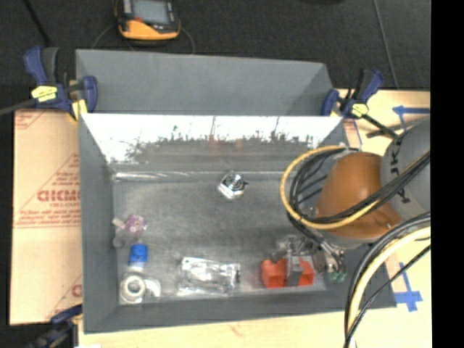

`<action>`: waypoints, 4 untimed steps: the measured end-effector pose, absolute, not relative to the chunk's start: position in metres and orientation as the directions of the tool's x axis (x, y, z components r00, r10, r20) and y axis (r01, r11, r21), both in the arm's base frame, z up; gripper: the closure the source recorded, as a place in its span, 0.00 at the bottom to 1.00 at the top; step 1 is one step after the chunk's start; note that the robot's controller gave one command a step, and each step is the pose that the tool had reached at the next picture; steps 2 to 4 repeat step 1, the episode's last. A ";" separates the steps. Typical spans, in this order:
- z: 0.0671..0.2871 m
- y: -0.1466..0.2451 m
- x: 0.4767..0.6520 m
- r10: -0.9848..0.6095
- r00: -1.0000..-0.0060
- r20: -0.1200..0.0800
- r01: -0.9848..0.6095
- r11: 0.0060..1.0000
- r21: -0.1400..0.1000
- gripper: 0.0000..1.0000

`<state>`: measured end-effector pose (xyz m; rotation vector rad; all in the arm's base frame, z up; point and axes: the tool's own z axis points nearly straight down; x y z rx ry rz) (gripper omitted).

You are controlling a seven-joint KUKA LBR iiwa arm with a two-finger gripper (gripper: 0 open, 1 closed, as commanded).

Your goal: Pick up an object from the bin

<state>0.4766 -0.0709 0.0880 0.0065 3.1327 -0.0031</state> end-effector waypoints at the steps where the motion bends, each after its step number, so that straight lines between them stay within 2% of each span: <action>1: 0.150 -0.072 0.479 0.000 -1.000 -0.009 0.000 1.000 -0.002 1.00; 4: 0.150 -0.072 0.479 0.000 -1.000 -0.009 0.000 1.000 -0.002 1.00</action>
Offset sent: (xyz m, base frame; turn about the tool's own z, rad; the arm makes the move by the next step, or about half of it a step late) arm 0.0001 -0.0001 0.0584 0.0000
